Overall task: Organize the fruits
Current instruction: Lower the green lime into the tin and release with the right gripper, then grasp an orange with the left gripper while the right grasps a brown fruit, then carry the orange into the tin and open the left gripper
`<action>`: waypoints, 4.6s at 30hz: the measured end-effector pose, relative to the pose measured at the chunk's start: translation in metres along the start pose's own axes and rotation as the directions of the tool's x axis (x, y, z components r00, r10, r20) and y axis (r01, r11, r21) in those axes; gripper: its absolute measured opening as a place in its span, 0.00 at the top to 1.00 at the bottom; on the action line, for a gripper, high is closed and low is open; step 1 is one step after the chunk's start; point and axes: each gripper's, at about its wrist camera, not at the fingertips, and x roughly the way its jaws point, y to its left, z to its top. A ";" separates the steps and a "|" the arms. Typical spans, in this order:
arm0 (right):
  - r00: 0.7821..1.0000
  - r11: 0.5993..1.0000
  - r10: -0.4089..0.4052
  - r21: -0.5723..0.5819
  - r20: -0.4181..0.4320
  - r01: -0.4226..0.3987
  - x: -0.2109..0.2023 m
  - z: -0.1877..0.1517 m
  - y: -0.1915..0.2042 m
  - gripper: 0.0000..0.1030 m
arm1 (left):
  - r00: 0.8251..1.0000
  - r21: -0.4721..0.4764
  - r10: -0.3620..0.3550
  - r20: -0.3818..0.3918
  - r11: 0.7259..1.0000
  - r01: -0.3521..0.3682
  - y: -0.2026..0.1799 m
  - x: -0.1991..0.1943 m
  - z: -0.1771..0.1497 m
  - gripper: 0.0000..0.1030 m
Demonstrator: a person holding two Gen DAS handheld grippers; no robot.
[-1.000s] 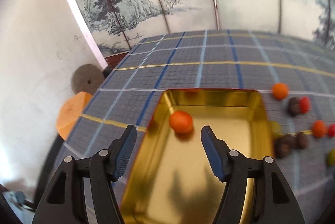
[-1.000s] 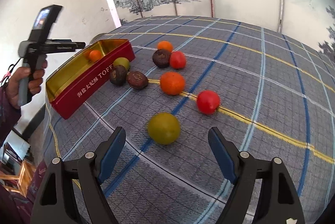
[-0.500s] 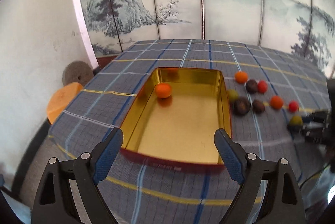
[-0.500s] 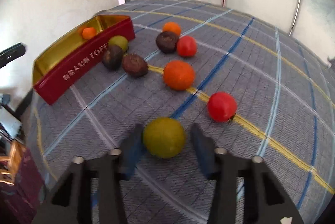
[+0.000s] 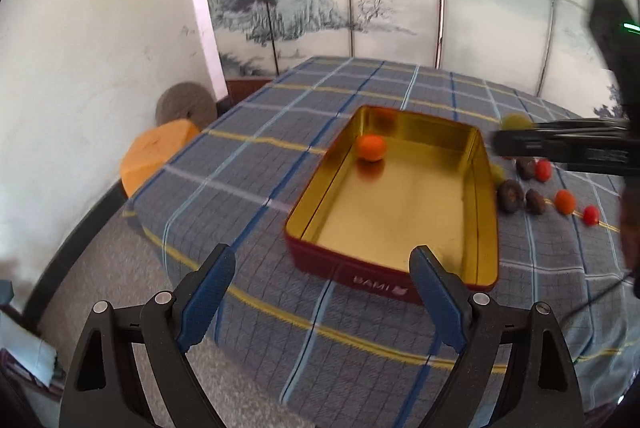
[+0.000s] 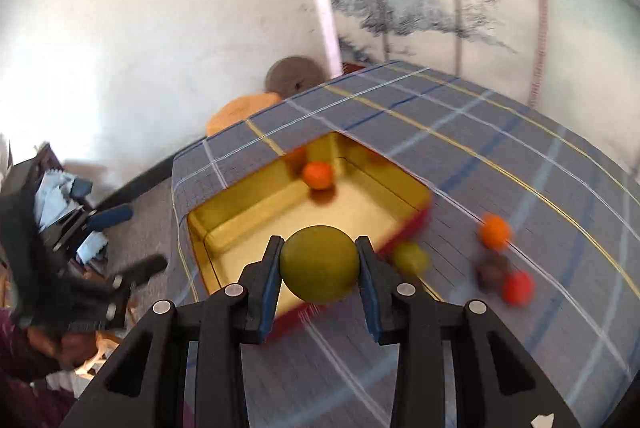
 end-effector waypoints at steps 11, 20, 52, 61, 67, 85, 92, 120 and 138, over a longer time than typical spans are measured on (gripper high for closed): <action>0.976 0.998 0.003 0.065 -0.216 0.011 0.119 0.029 0.014 0.67 | 0.997 -0.010 0.061 -0.042 0.998 -0.062 0.022 0.008 -0.009 0.14; 0.999 0.977 0.042 0.210 -0.023 -0.036 0.095 0.041 -0.004 0.39 | 0.997 0.010 0.043 -0.064 0.999 -0.042 0.018 0.015 -0.015 0.14; 0.972 0.970 -0.234 0.071 0.007 0.233 -0.055 -0.095 -0.092 0.69 | 0.985 0.282 -0.173 -0.001 0.945 0.166 -0.091 -0.014 0.002 0.14; 0.852 0.758 -0.521 0.435 -0.044 0.486 -0.170 -0.202 -0.207 0.69 | 0.897 0.331 -0.434 -0.082 0.837 0.435 -0.191 0.012 0.041 0.14; 0.848 0.701 -0.524 0.524 -0.083 0.485 -0.180 -0.243 -0.236 0.69 | 0.889 0.393 -0.434 -0.142 0.800 0.454 -0.264 0.057 0.054 0.14; 0.893 0.743 -0.448 0.541 -0.036 0.394 -0.178 -0.244 -0.242 0.68 | 0.874 0.375 -0.417 -0.248 0.791 0.484 -0.312 0.121 0.039 0.65; 0.893 0.727 -0.446 0.556 -0.065 0.404 -0.174 -0.246 -0.247 0.68 | 0.891 0.297 -0.408 -0.197 0.841 0.451 -0.286 0.080 0.039 0.65; 0.858 0.716 -0.500 0.502 -0.118 0.486 -0.167 -0.240 -0.239 0.67 | 0.987 0.244 -0.161 0.001 0.957 0.156 -0.142 0.031 0.041 0.64; 0.852 0.714 -0.507 0.493 -0.126 0.498 -0.165 -0.239 -0.237 0.67 | 0.998 0.220 -0.007 -0.060 0.975 0.020 -0.091 0.087 0.021 0.64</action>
